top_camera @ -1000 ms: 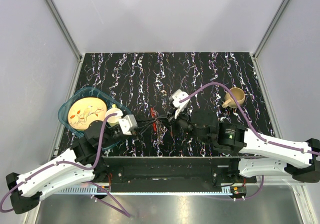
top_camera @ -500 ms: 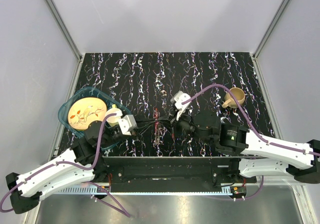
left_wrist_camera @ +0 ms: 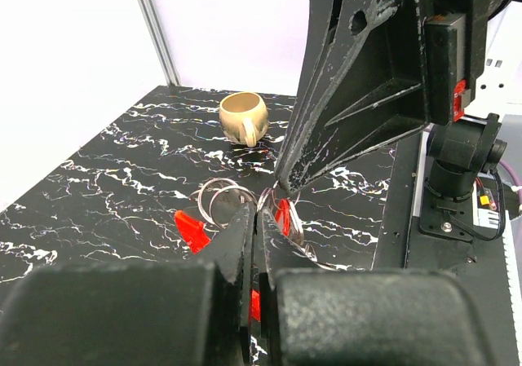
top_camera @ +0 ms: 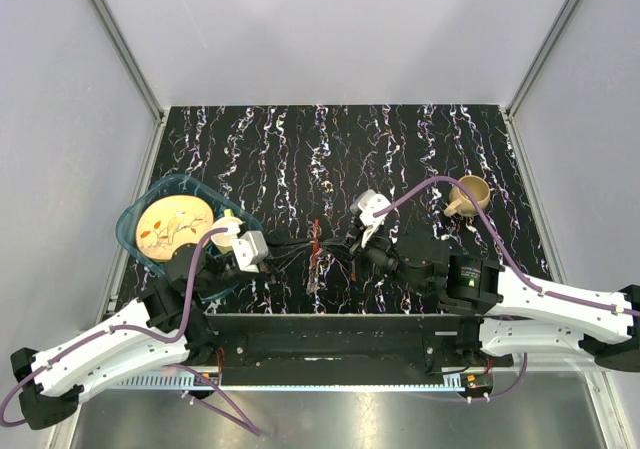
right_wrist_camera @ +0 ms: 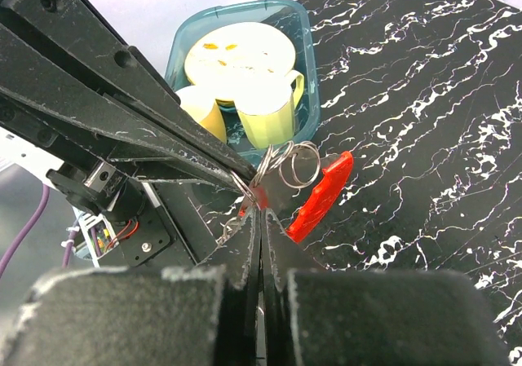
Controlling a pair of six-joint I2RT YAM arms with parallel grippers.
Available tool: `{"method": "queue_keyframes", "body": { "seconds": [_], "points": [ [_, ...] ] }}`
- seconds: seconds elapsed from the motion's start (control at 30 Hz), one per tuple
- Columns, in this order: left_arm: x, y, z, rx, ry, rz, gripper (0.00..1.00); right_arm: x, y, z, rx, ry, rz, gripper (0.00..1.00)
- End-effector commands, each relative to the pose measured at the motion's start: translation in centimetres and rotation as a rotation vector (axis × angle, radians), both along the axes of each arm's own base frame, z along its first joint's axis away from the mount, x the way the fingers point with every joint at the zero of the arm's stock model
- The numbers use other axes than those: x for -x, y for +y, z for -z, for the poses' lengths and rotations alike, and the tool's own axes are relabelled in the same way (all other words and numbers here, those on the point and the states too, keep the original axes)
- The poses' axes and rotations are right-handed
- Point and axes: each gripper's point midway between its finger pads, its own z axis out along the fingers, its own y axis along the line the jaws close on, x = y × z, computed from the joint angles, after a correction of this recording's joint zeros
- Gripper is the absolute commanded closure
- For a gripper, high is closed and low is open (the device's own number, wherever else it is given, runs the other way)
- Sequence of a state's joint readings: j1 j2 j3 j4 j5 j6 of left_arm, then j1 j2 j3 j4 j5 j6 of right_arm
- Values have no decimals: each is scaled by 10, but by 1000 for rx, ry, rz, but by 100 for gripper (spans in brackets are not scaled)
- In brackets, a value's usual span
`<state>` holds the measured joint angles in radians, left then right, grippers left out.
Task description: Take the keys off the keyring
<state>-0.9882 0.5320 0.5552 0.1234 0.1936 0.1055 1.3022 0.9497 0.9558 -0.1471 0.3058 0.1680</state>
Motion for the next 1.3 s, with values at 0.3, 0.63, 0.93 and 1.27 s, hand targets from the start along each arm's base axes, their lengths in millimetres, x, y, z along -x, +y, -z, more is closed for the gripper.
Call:
{"method": "queue_keyframes", "body": {
  "seconds": [0.3,0.63,0.93,1.27],
  "points": [
    [4,9,-51,120,-106,-6,100,-6,-4,-3,3,-41,34,100],
    [8,9,-53,122,-117,9,100,-10,-1,3,19,-32,50,100],
    [-6,8,-35,50,-77,-54,100,-7,-1,-11,-9,-51,34,100],
    [-6,-6,-24,49,-23,-20,100,-1,10,-25,-32,-49,-20,100]
  ]
}}
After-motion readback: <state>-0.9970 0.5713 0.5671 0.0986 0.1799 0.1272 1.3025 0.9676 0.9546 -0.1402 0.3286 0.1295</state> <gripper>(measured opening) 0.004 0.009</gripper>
